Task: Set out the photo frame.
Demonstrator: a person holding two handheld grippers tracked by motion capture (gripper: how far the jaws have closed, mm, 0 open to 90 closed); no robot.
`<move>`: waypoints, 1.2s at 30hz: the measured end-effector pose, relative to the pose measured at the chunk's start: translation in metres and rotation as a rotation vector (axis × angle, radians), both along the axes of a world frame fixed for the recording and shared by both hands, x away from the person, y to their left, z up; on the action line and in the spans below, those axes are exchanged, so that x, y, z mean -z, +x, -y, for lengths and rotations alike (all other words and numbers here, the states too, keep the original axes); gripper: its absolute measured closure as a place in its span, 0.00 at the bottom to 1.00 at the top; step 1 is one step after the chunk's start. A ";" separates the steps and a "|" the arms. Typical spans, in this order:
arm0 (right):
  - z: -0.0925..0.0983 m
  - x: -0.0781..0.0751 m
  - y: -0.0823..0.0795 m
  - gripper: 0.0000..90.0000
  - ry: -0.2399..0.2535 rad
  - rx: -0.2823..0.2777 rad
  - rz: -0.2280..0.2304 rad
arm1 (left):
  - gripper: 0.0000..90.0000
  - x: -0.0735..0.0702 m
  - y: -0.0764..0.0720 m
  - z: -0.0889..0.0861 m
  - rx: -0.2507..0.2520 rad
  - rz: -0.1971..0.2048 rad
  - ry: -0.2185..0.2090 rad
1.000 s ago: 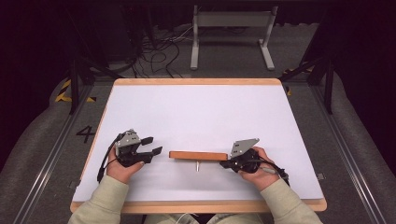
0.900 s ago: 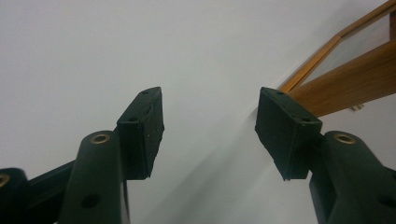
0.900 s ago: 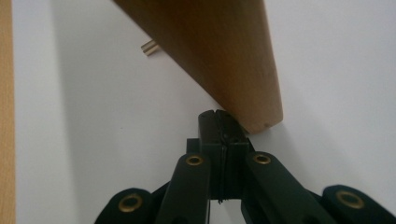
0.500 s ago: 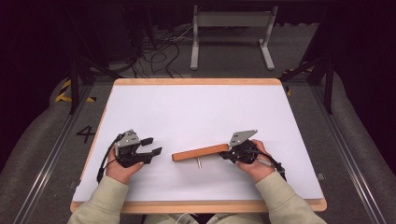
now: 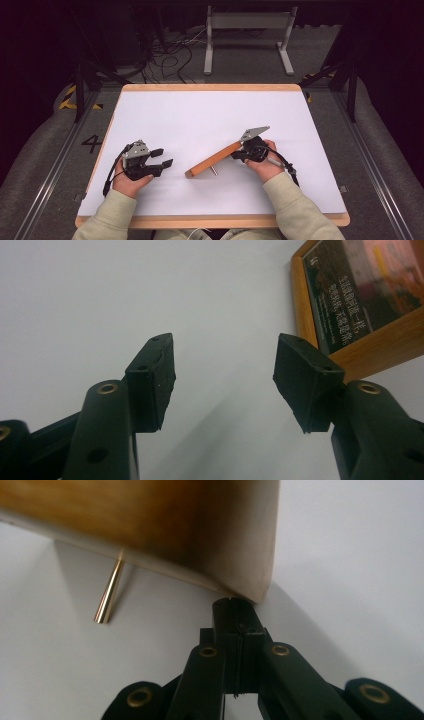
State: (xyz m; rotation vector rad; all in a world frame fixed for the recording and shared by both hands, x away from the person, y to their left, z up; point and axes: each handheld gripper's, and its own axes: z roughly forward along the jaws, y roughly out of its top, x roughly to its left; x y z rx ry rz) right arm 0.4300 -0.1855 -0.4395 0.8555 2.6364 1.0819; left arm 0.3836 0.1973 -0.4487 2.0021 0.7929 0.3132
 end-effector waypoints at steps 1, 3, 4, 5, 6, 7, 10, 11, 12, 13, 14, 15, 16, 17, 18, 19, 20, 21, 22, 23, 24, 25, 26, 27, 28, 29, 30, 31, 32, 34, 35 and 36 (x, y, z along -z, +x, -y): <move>-0.002 0.000 0.003 1.00 -0.003 0.005 0.000 | 0.47 0.000 0.000 0.000 -0.001 -0.001 -0.001; -0.004 -0.001 0.008 1.00 0.005 0.009 0.000 | 0.46 0.000 0.000 -0.001 -0.003 0.001 0.000; -0.005 -0.001 0.010 1.00 0.007 0.013 -0.003 | 0.46 0.000 -0.001 -0.001 -0.003 0.001 0.000; -0.006 -0.001 0.013 1.00 0.008 0.015 -0.001 | 0.46 0.000 -0.001 -0.001 -0.004 0.001 0.001; -0.008 -0.002 0.015 1.00 0.009 0.019 -0.001 | 0.46 0.000 -0.001 -0.001 -0.003 0.001 0.002; -0.009 -0.002 0.018 1.00 0.012 0.017 -0.003 | 0.46 0.000 -0.001 -0.001 -0.001 0.000 0.003; -0.012 -0.001 0.022 1.00 0.025 0.020 0.001 | 0.46 0.000 -0.001 -0.001 0.000 0.000 0.004; -0.016 0.000 0.027 1.00 0.035 0.025 -0.014 | 0.46 0.000 -0.001 -0.001 0.000 -0.001 0.004; -0.016 0.000 0.027 1.00 0.035 0.025 -0.014 | 0.46 0.000 -0.001 -0.001 0.000 0.000 0.004; -0.018 -0.001 0.029 1.00 0.039 0.030 -0.019 | 0.46 0.000 -0.001 -0.001 0.001 -0.001 0.004; -0.020 -0.001 0.032 1.00 0.044 0.037 -0.025 | 0.46 0.000 -0.001 -0.001 0.001 -0.001 0.004; -0.024 -0.001 0.036 1.00 0.054 0.041 -0.029 | 0.46 0.001 -0.001 -0.001 0.000 -0.002 0.006; -0.026 -0.001 0.038 1.00 0.065 0.041 -0.025 | 0.46 0.001 -0.001 -0.001 0.001 -0.002 0.006; -0.027 -0.001 0.040 1.00 0.075 0.043 -0.027 | 0.46 0.001 -0.001 -0.002 0.002 -0.001 0.004; -0.027 -0.001 0.040 1.00 0.075 0.043 -0.027 | 0.46 0.001 -0.001 -0.002 0.002 -0.001 0.004; -0.029 0.000 0.042 1.00 0.091 0.046 -0.028 | 0.46 0.001 -0.001 -0.002 0.001 -0.004 0.000; -0.032 0.000 0.047 1.00 0.086 0.050 -0.044 | 0.46 0.001 0.000 -0.002 0.004 -0.002 0.001; -0.034 -0.001 0.049 1.00 0.079 0.041 -0.046 | 0.46 0.001 0.000 -0.001 0.001 -0.004 -0.001; -0.034 -0.001 0.049 1.00 0.079 0.041 -0.046 | 0.46 0.001 0.000 -0.001 0.001 -0.004 -0.001; -0.035 -0.001 0.050 1.00 0.080 0.038 -0.042 | 0.46 0.001 0.001 -0.001 0.005 -0.003 -0.001; -0.039 -0.001 0.052 1.00 0.078 0.030 -0.042 | 0.46 0.001 0.001 0.000 0.007 -0.005 -0.002; -0.044 -0.001 0.055 1.00 0.075 0.022 -0.040 | 0.46 0.001 0.001 0.001 0.006 -0.009 -0.007; -0.044 -0.001 0.055 1.00 0.075 0.022 -0.040 | 0.46 0.001 0.002 0.001 0.010 -0.008 -0.004; -0.046 -0.002 0.057 1.00 0.072 0.018 -0.045 | 0.46 0.001 0.002 0.000 0.012 -0.007 0.000; -0.049 -0.002 0.059 1.00 0.069 0.012 -0.046 | 0.46 0.001 0.002 0.000 0.009 -0.006 -0.001; -0.052 -0.003 0.061 1.00 0.072 0.006 -0.047 | 0.46 0.001 0.002 0.000 0.009 -0.007 -0.002; -0.054 -0.003 0.062 1.00 0.077 0.002 -0.052 | 0.46 0.001 0.002 0.000 0.009 -0.007 -0.003; -0.057 -0.003 0.063 1.00 0.089 -0.008 -0.057 | 0.46 0.001 0.002 0.000 0.010 -0.006 -0.003; -0.062 -0.003 0.063 1.00 0.093 -0.019 -0.060 | 0.46 0.001 0.002 0.000 0.010 -0.007 -0.003; -0.068 -0.003 0.064 1.00 0.092 -0.037 -0.060 | 0.46 0.001 0.002 0.000 0.012 -0.008 0.000; -0.068 -0.003 0.064 1.00 0.092 -0.037 -0.060 | 0.46 0.001 0.002 0.000 0.009 -0.011 -0.004; -0.069 -0.003 0.063 1.00 0.095 -0.041 -0.060 | 0.46 0.001 0.002 0.000 0.008 -0.009 -0.004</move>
